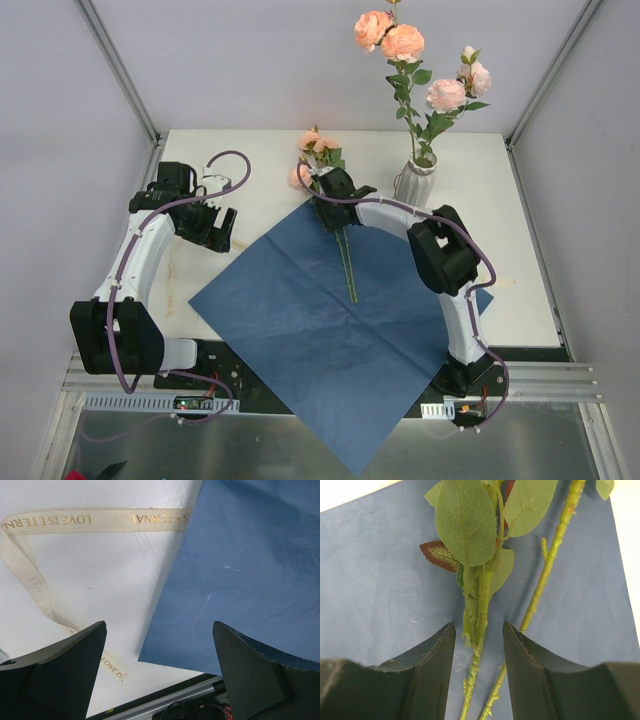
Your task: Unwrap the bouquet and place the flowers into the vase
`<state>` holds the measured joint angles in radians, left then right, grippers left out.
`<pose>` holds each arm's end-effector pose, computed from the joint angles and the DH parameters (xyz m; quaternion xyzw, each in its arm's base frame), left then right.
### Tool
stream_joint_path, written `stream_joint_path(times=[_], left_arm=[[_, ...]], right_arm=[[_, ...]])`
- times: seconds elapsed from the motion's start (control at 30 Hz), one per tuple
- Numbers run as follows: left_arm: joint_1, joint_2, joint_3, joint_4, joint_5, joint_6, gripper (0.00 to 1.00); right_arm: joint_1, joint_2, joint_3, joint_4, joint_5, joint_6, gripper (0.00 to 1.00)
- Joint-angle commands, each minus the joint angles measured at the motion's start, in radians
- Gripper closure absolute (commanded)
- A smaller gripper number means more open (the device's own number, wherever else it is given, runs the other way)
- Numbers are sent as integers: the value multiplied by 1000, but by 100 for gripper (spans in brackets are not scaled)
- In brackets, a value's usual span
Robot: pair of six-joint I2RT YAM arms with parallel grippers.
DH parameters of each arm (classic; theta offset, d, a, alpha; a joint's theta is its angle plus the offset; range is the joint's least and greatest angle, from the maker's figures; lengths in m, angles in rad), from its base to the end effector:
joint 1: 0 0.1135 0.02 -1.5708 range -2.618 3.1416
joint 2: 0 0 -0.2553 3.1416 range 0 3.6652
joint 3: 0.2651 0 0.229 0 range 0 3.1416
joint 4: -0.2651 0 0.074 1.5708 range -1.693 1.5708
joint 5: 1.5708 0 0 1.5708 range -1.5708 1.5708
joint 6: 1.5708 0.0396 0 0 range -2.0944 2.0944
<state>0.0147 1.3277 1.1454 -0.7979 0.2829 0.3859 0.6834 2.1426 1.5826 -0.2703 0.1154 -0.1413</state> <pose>0.2493 -0.0074 0.2872 0.2151 0.9233 -0.0749 0.3092 0.3547 0.2830 0.1780 -0.3539 0.8610 0.0449 0.3625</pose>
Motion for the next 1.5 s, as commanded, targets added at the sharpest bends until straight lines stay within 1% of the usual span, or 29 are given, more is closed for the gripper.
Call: stream_joint_path(times=[0.0, 0.1, 0.2, 0.23, 0.3, 0.33, 0.4, 0.5, 0.6, 0.7, 0.8, 0.87, 0.9, 0.93, 0.97, 1.0, 1.03, 1.07, 1.1, 1.13, 1.17, 1.2, 1.27, 1.3, 1.4, 1.47], left_arm=[[7, -31, 7, -4, 2, 21, 13], [7, -32, 5, -4, -1, 22, 12], [7, -33, 7, -4, -1, 24, 12], [8, -35, 8, -4, -1, 25, 12], [7, -39, 10, -4, -4, 28, 13], [7, -39, 8, -4, -5, 30, 12], [7, -45, 7, -3, -8, 30, 12], [7, -50, 5, -4, -14, 33, 12], [7, -58, 7, -4, -22, 36, 12], [8, -62, 8, -4, -28, 39, 12], [7, -64, 8, -4, -31, 34, 12], [7, -64, 8, -3, -30, 33, 12], [7, -65, 10, -4, -30, 28, 12], [7, -64, 11, -3, -27, 25, 12], [7, -64, 13, -4, -25, 18, 12], [5, -65, 14, -3, -24, 18, 12], [7, -62, 16, -3, -24, 16, 12], [7, -61, 17, -4, -19, 11, 12], [8, -59, 22, -3, -19, 8, 12], [7, -59, 25, -4, -18, 5, 12], [7, -55, 27, -3, -11, 4, 12], [7, -53, 33, -4, -10, 2, 12], [7, -47, 36, -4, -7, -4, 12], [8, -44, 39, -3, -1, -4, 12], [8, -30, 46, -3, 2, -10, 12], [7, -21, 51, -3, 2, -12, 12]], right_arm=[[10, 34, 86, -73, 19, 14, 55], [16, 56, 114, -98, 29, 29, 59], [28, 63, 128, -104, 46, 32, 65], [31, 68, 131, -107, 52, 34, 73], [34, 68, 139, -116, 62, 43, 81], [36, 65, 145, -119, 64, 49, 92], [36, 54, 152, -119, 56, 60, 99], [34, 8, 174, -116, 41, 71, 99], [36, -76, 201, -104, 3, 71, 99], [35, -199, 200, -48, -60, 39, 99], [33, -372, 189, 26, -100, -7, 99], [28, -433, 192, 69, -140, -38, 99], [25, -494, 188, 86, -144, -52, 99], [24, -528, 180, 109, -152, -91, 99], [21, -562, 168, 170, -155, -107, 99], [7, -634, 119, 213, -158, -122, 99], [-2, -671, 91, 261, -164, -141, 99], [-16, -709, 52, 376, -180, -153, 99], [-39, -781, -20, 441, -180, -168, 99], [-50, -811, -59, 506, -174, -187, 99], [-57, -838, -88, 614, -137, -260, 99], [-73, -871, -105, 652, -122, -299, 99], [-102, -885, -105, 695, -2, -355, 99], [-145, -889, -101, 704, 12, -357, 99], [-217, -885, -102, 750, 58, -366, 99], [-246, -874, -105, 769, 78, -368, 99]])
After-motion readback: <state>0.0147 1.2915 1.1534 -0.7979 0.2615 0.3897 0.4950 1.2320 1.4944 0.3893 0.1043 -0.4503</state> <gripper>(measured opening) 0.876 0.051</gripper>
